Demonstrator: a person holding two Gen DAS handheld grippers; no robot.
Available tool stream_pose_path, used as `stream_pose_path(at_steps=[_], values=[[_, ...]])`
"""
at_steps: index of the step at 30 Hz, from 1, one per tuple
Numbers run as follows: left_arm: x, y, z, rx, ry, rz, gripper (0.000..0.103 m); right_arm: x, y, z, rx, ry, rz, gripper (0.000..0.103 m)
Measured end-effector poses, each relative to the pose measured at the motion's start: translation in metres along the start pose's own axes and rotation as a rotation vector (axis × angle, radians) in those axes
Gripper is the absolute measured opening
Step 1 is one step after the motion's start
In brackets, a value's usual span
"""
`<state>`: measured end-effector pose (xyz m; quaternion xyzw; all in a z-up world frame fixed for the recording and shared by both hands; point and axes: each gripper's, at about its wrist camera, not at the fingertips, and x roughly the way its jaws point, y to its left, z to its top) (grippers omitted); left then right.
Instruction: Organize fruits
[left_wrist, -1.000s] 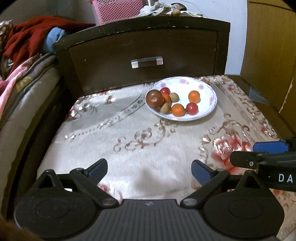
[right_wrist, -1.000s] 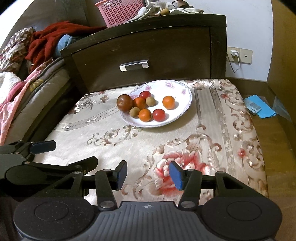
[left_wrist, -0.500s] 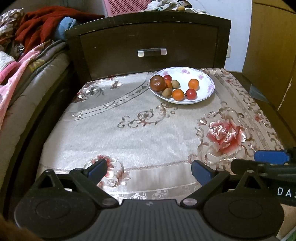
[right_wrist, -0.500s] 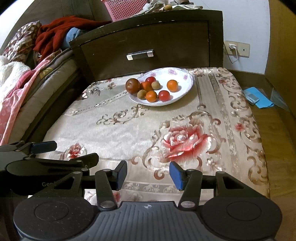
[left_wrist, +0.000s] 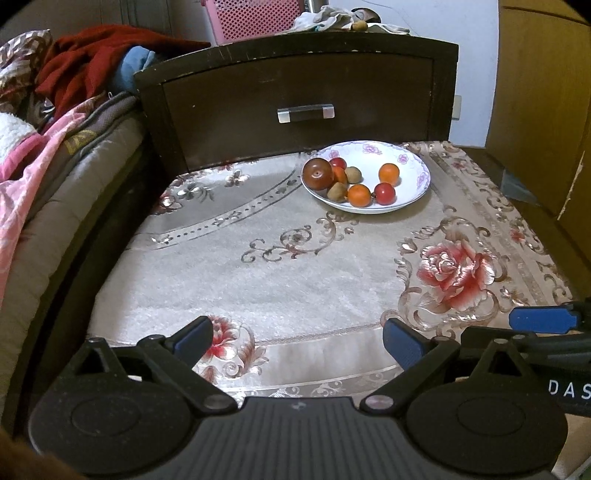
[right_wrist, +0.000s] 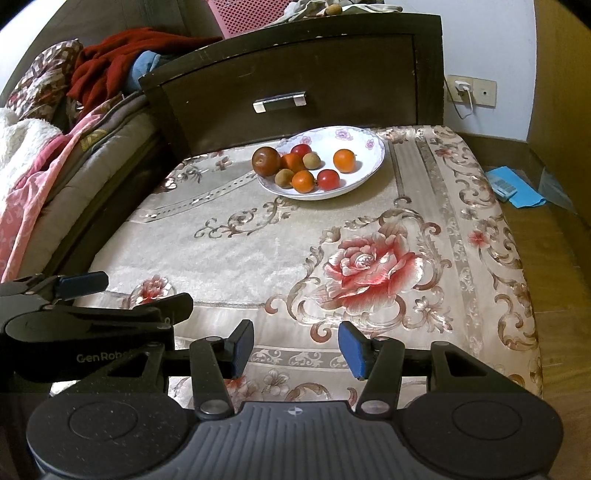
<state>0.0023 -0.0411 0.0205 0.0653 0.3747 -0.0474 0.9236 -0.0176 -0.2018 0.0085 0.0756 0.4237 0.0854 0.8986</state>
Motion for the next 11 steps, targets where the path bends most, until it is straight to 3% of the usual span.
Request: stream_pose_path(at_steps=[11], values=[[0.0011,0.0003,-0.0002,0.001,0.001,0.0,0.103,0.002,-0.0014,-0.0001,0.0,0.003,0.0,0.049]])
